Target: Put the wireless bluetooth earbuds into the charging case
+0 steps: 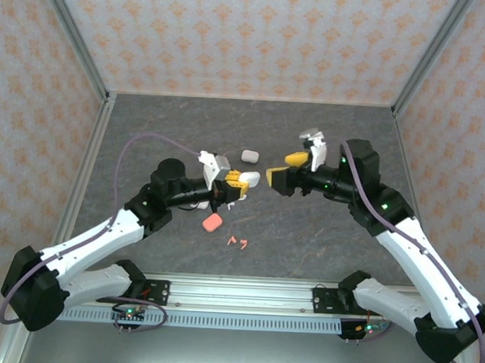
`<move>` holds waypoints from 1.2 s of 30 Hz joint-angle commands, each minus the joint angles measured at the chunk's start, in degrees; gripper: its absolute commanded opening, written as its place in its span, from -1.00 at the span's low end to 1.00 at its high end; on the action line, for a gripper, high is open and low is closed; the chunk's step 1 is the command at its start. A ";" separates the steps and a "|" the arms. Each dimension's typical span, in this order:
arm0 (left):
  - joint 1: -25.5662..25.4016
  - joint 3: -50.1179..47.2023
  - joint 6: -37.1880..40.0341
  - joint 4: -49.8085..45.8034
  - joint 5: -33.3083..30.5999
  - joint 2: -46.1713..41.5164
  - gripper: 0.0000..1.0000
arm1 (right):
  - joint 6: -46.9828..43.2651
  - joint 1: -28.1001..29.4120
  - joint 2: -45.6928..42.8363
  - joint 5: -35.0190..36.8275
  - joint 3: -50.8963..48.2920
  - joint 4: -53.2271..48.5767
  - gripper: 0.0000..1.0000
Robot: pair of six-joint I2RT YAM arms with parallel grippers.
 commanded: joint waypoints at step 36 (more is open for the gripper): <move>5.32 61.35 -14.08 -26.57 -0.53 69.50 -0.78 | 14.78 -2.67 -3.55 32.84 -19.65 3.62 0.98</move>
